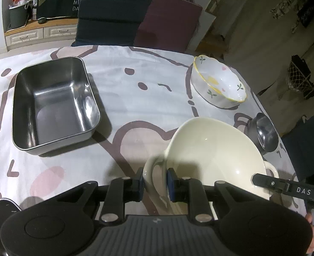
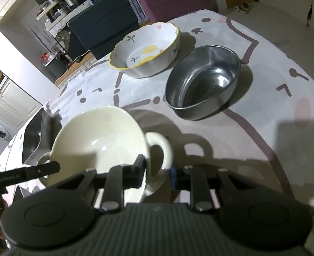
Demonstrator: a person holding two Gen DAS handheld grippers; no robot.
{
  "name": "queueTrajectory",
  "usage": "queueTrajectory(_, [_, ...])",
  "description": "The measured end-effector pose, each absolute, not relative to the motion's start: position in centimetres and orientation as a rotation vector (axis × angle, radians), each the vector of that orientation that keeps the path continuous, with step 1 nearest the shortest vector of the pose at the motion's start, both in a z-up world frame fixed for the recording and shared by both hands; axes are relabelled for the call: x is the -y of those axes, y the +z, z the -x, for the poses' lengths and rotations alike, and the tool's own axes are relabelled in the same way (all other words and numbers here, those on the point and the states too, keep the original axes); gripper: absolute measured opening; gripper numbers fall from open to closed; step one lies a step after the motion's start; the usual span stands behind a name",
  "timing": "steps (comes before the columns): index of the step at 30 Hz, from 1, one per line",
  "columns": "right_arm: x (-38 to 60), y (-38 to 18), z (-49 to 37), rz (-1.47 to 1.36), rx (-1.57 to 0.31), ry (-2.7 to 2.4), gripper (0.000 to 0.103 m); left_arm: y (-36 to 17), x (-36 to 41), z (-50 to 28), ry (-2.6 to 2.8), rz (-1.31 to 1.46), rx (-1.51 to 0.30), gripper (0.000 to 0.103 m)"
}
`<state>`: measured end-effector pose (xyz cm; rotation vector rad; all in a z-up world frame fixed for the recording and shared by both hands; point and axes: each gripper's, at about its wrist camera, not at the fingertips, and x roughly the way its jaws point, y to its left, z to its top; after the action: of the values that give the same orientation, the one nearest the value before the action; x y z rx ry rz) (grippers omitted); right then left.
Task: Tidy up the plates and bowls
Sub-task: 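Lift the cream oval bowl by its handle with the right gripper, then carry the cream bowl by both handles with both grippers toward the steel trays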
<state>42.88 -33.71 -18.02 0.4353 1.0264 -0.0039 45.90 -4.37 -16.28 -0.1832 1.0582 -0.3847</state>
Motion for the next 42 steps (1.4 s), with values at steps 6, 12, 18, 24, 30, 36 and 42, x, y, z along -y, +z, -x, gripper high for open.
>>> queueTrajectory(6, [33.3,-17.9,-42.9,-0.414,-1.023,-0.016,0.030,-16.4,4.7,-45.3,-0.398,0.144,-1.016,0.024])
queueTrajectory(12, [33.0,-17.8,-42.9,-0.368,-1.014,-0.023,0.031,-16.4,4.8,-45.1,-0.399,0.172,-1.013,0.023])
queueTrajectory(18, [32.1,-16.5,-42.5,-0.235,-0.965,-0.041,0.028,-14.9,5.1,-44.5,-0.428,0.198,-0.984,0.023])
queueTrajectory(24, [32.6,-16.2,-42.0,-0.260,-0.964,-0.045,0.025,-14.8,5.4,-43.5,-0.419,0.179,-1.000,0.023])
queueTrajectory(30, [32.6,-16.5,-41.3,-0.284,-1.002,-0.021,0.024,-15.8,5.0,-43.3,-0.391,0.189,-1.041,0.023])
queueTrajectory(36, [34.0,-17.8,-41.7,-0.417,-1.070,-0.018,0.027,-16.4,5.0,-43.5,-0.398,0.183,-1.054,0.023])
queueTrajectory(42, [34.7,-18.1,-42.4,-0.426,-1.059,0.004,0.032,-16.5,4.8,-44.1,-0.410,0.191,-1.051,0.022])
